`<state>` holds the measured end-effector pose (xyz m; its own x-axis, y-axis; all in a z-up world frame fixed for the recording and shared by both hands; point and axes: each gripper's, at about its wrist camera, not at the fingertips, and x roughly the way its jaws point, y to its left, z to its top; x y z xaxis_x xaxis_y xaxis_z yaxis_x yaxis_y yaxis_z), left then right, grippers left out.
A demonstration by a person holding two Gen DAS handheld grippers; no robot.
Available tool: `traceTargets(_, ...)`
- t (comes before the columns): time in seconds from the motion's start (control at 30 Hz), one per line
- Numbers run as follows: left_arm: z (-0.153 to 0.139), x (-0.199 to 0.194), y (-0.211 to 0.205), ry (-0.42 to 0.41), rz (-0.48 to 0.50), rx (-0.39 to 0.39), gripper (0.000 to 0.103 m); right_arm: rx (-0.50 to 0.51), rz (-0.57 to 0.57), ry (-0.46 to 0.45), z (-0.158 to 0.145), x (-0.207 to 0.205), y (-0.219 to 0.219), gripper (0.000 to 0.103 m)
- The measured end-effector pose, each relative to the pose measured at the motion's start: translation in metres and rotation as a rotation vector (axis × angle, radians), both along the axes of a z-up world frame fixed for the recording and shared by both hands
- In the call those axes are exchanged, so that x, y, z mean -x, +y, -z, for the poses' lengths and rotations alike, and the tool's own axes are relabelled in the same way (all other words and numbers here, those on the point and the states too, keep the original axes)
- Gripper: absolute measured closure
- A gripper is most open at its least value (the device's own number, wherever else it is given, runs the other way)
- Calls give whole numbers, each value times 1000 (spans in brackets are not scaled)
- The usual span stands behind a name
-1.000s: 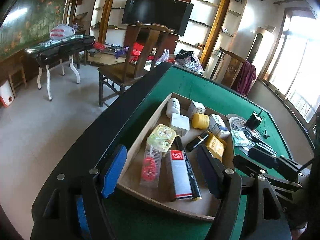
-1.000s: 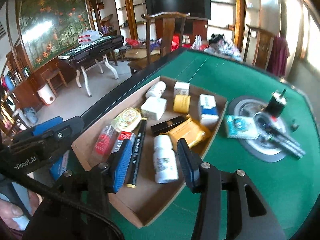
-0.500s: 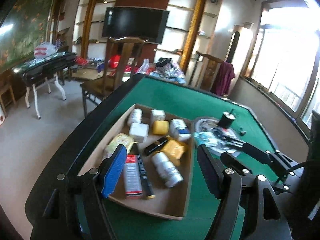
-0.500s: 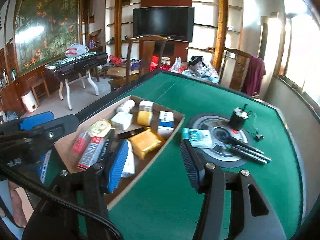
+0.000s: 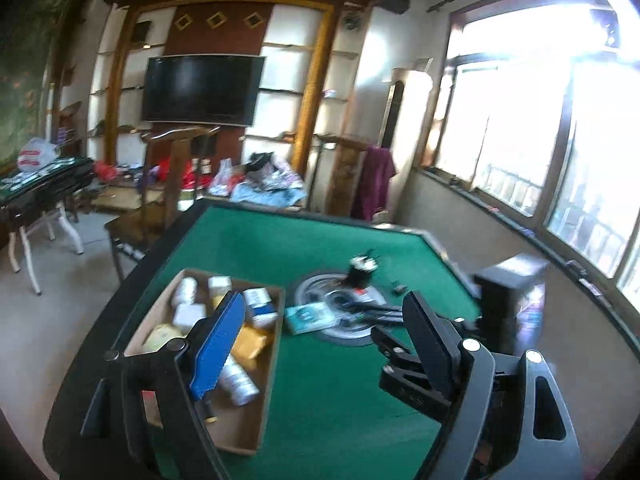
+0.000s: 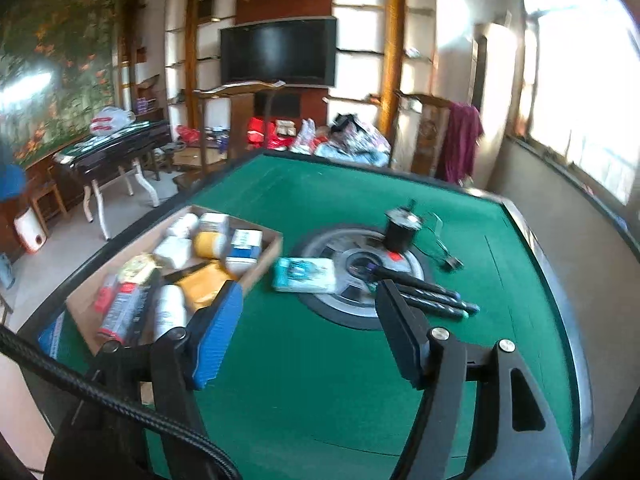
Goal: Organize objects
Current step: 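Move both grippers back from the tray toward the disc and markers, then grasp the blue cartoon tissue pack with the left gripper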
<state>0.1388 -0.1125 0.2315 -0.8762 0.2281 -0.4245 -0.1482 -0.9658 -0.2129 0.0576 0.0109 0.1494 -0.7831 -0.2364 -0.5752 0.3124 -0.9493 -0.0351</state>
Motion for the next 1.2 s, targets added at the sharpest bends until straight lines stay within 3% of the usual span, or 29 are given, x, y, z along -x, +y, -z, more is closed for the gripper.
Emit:
traceTargets(0.1, -17, 3, 11, 33, 27, -9, 24, 43, 74, -81, 5, 27, 38, 35)
traceTargets(0.2, -17, 10, 22, 48, 41, 0, 8, 171, 127, -196, 18, 56, 89, 35)
traceTargets(0.23, -13, 11, 26, 43, 43, 3, 8, 226, 129, -237, 23, 65, 105, 35)
traceTargets(0.33, 15, 29, 38, -36, 68, 37, 8, 364, 120, -315, 41, 84, 137, 35)
traceTargets(0.43, 52, 53, 41, -161, 80, 53, 8, 421, 95, -356, 57, 103, 149, 35)
traceTargets(0.63, 96, 71, 38, -273, 50, 85, 8, 550, 53, -442, 90, 153, 159, 35)
traceTargets(0.97, 134, 103, 20, -379, 3, 91, 8, 558, 54, -516, 118, 203, 163, 35)
traceTargets(1.1, 136, 114, 23, -383, 26, 116, 8, 535, 50, -528, 118, 199, 159, 35)
traceTargets(1.2, 131, 125, 31, -358, 63, 173, 8, 457, 67, -553, 124, 203, 156, 35)
